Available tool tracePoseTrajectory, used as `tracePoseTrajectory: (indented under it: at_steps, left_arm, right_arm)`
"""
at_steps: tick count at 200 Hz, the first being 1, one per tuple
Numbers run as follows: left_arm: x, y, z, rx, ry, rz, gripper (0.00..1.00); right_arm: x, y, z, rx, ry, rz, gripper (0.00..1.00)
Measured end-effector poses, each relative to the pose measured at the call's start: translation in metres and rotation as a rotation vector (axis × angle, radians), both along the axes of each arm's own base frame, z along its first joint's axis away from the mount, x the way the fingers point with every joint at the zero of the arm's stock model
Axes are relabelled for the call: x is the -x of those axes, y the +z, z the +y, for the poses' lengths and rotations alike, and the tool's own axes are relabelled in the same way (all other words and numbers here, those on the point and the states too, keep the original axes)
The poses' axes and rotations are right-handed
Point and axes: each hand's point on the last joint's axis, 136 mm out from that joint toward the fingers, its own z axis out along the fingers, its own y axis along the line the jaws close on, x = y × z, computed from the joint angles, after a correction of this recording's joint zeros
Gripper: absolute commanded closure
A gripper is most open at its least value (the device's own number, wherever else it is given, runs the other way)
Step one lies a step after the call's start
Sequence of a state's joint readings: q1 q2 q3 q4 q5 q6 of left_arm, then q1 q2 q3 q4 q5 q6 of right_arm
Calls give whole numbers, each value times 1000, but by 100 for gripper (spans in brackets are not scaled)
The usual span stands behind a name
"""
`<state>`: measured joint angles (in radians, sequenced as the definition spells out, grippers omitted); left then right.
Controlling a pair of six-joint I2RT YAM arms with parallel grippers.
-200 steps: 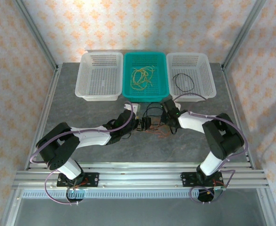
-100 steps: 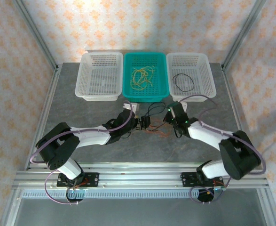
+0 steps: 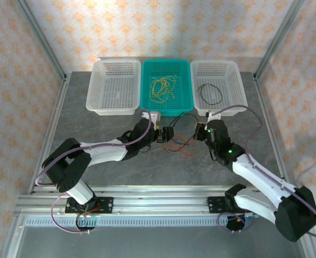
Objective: Untangle the cables
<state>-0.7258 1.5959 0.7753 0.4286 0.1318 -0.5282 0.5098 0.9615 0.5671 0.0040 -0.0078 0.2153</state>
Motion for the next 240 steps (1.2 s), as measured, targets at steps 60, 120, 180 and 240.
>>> tracePoseTrajectory:
  at_steps: [60,120,180,240]
  left_arm:
    - [-25,25,11,-15,-59,-70,17]
    - [-34,86,-20,32,-259,-193,16]
    - [-48,95,-51,15,-394,-227,19]
    - [-60,69,-61,3,-400,-168,56]
  right_arm:
    - [6,24,8,46,99,-53,100]
    - [7,78,17,19,158,-155,100]
    - [14,90,22,9,200,-166,100]
    - [18,109,24,-15,222,-204,100]
